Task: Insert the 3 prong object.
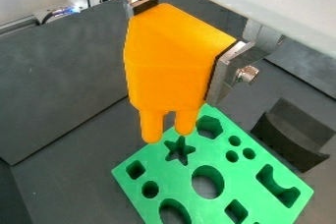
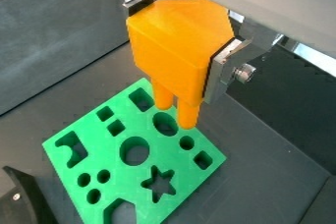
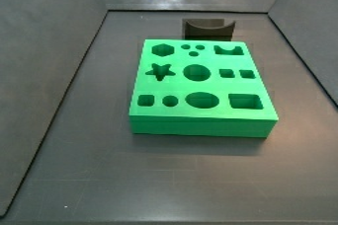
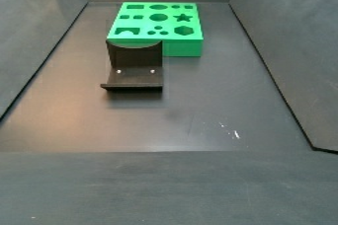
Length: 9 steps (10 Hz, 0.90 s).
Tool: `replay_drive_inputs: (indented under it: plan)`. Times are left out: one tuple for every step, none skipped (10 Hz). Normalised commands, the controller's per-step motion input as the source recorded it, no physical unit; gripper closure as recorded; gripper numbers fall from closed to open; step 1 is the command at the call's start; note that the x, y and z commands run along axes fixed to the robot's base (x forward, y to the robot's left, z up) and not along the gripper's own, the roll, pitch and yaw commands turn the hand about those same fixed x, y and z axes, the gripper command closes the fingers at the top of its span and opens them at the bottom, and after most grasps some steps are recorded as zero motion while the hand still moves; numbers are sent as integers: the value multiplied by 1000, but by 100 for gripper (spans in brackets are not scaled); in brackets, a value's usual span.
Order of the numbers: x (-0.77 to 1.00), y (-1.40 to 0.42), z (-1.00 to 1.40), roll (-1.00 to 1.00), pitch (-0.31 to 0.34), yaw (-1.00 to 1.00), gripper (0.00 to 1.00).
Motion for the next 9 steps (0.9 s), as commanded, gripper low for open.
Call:
replay_drive_inputs:
  plan:
    - [1000, 563, -943, 23, 17, 0, 100]
    - [1000, 591, -917, 54, 26, 0, 100]
    - [1000, 563, -1000, 30, 51, 0, 100]
    - [1000, 554, -1000, 31, 91, -60, 100]
    - [986, 617, -974, 51, 101, -57, 100]
    - [766, 603, -1000, 56, 136, -206, 100]
    - [489, 529, -971, 96, 121, -377, 100]
    - [191, 349, -803, 0, 36, -711, 100]
    - [51, 354, -477, -43, 70, -640, 100]
